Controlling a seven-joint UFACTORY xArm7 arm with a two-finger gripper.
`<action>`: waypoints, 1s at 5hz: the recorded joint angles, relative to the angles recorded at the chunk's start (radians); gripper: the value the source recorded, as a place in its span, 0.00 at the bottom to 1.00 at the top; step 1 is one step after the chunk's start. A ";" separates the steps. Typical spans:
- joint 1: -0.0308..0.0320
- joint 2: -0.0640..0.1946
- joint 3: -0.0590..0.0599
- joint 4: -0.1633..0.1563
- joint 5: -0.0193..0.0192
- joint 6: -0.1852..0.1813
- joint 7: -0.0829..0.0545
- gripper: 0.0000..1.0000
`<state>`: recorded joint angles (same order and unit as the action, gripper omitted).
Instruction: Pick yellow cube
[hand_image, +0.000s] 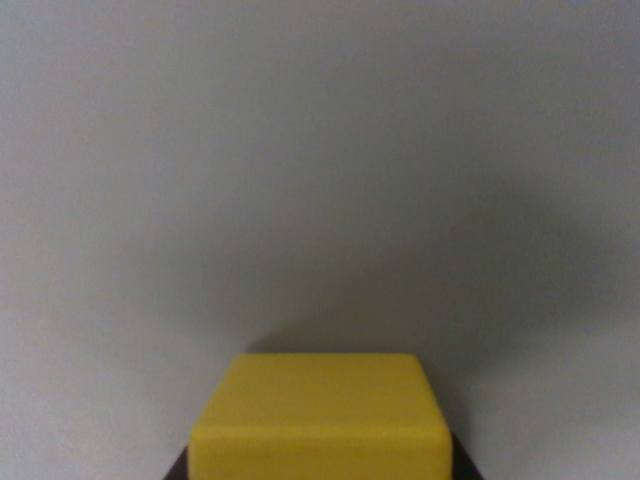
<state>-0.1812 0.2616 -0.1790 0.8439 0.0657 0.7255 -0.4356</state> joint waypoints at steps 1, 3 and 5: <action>0.0002 -0.004 0.000 0.009 -0.0009 0.012 0.001 1.00; 0.0005 -0.009 0.000 0.021 -0.0022 0.030 0.002 1.00; 0.0009 -0.015 -0.001 0.036 -0.0039 0.051 0.003 1.00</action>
<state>-0.1803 0.2462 -0.1795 0.8800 0.0619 0.7767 -0.4328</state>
